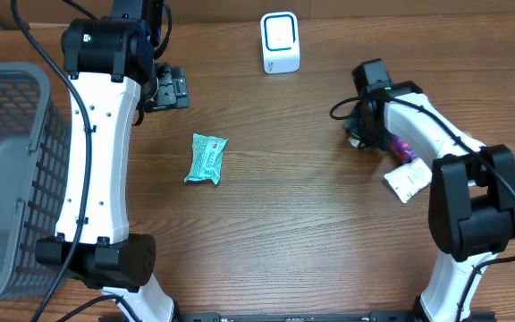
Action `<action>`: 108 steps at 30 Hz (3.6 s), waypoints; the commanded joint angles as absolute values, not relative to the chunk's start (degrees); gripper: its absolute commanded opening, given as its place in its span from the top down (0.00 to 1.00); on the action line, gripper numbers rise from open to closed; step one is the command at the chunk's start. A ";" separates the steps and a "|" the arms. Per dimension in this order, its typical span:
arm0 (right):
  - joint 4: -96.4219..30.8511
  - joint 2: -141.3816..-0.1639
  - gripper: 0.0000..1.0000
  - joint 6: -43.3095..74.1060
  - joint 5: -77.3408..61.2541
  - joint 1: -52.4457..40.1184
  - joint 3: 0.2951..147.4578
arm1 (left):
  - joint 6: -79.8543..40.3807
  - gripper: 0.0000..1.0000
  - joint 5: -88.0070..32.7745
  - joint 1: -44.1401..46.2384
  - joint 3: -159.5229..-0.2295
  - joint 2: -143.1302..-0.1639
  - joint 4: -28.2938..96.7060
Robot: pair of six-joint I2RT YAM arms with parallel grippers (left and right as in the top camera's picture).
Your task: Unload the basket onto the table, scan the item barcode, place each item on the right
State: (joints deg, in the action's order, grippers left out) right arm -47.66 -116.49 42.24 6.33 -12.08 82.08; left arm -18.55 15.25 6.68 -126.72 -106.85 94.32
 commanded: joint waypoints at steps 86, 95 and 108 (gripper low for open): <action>-21.21 -121.99 0.96 37.95 -35.44 -35.97 77.03 | -19.51 0.01 15.59 6.68 -126.56 -107.37 94.26; -49.78 -114.39 0.96 6.26 -28.01 -29.82 81.34 | -19.51 0.01 15.59 6.68 -126.56 -107.37 94.26; -52.97 -112.33 0.32 8.47 -20.36 -29.50 88.03 | -19.51 0.00 15.59 6.68 -126.56 -107.37 94.26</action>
State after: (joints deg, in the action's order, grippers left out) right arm -53.47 -114.17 7.31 -18.02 -29.65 86.94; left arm -18.55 15.25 6.68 -126.72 -106.85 94.30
